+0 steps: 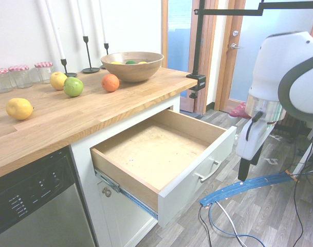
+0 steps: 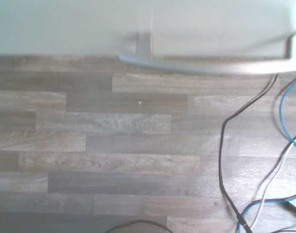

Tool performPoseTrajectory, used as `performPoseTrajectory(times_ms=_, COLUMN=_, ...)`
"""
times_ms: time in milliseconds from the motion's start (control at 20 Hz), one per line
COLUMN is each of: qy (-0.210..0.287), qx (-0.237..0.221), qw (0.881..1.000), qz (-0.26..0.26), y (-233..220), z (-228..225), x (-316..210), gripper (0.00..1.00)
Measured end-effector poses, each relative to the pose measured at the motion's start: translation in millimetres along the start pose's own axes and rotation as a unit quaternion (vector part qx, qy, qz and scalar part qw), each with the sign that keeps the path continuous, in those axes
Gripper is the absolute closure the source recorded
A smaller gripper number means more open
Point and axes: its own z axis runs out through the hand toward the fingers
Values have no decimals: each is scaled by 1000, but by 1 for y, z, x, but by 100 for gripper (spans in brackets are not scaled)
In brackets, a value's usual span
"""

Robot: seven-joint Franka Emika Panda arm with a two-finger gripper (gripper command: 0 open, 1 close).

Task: Close the drawer

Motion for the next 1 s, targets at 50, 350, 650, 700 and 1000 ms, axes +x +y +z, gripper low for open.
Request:
performPoseTrajectory(times_ms=50, qy=-3, qx=-1, qw=1000, qz=-1, y=2, z=10, x=0, gripper=0)
performPoseTrajectory(times_ms=350, qy=-19, qx=-7, qw=1000, qz=-5, y=9, z=56, x=6, gripper=0)
performPoseTrajectory(times_ms=650, qy=-39, qx=-14, qw=999, qz=-5, y=8, z=98, x=27, gripper=0)
performPoseTrajectory(times_ms=700, qy=-39, qx=-13, qw=999, qz=-7, y=7, z=102, x=31, gripper=0)
performPoseTrajectory(times_ms=1000, qy=-9, qx=6, qw=999, qz=-41, y=-4, z=106, x=41, gripper=0)
